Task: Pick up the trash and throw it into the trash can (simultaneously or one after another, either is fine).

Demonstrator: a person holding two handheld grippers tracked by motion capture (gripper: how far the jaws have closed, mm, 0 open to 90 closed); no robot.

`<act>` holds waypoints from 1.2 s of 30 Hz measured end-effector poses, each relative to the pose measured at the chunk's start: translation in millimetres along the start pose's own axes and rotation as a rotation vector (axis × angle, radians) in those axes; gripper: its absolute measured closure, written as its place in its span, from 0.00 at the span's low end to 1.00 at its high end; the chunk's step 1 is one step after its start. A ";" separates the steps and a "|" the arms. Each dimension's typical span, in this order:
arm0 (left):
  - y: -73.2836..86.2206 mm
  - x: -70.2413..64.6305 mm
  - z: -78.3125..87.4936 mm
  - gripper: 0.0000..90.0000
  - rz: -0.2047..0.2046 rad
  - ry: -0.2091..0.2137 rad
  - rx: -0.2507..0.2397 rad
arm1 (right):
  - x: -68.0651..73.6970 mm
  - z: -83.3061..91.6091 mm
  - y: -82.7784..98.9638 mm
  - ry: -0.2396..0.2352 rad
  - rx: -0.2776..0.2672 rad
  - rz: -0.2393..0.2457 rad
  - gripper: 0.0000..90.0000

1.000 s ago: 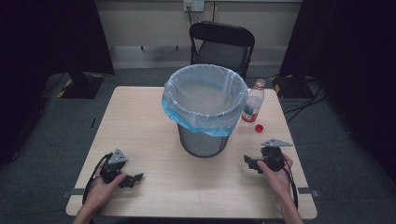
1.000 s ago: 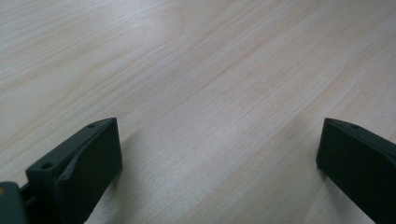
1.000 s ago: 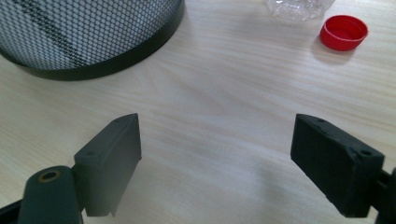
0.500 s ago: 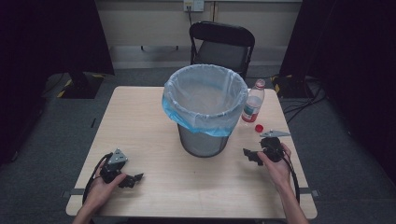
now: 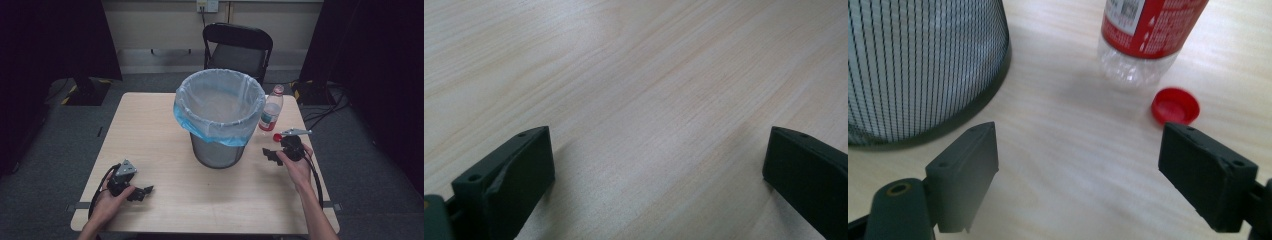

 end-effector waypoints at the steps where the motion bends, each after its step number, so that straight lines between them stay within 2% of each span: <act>1: 0.0 0.0 0.0 0.00 0.000 0.000 0.000 | -0.9 -1.0 -6.7 -0.006 -0.004 0.006 0.20; 12: 0.0 0.0 0.0 0.00 0.000 0.000 0.000 | -7.6 -9.0 -31.0 0.008 -0.003 0.024 0.18; 14: 0.0 0.0 0.0 0.00 0.000 0.000 0.000 | -10.2 -11.8 -35.4 0.006 -0.005 0.013 0.18; 18: 0.0 0.0 0.0 0.00 0.000 0.000 0.000 | -18.0 -19.6 -43.8 0.032 0.005 0.009 0.19; 25: 0.0 0.0 0.0 0.00 0.000 0.000 0.000 | -32.0 -29.8 -49.3 0.068 0.011 -0.009 0.18; 27: 0.2 0.2 0.2 0.00 -0.001 -0.003 0.004 | -37.6 -32.7 -50.0 0.094 0.014 -0.005 0.17; 29: 0.3 0.2 0.3 0.00 -0.001 -0.003 0.004 | -40.3 -36.2 -50.9 0.093 0.016 -0.011 0.17; 36: 0.3 0.1 0.2 0.00 0.000 -0.002 0.004 | -47.0 -45.0 -61.9 0.105 -0.021 -0.034 0.15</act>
Point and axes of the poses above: each handheld gripper's, and its own axes: z roughly backward along the jaws, y roughly out of its underside, x roughly to its left, the point moved 10 cm from there along -z, roughly forward along the jaws, and after that the axes turned 4 degrees about -z, right-handed, at the moved point
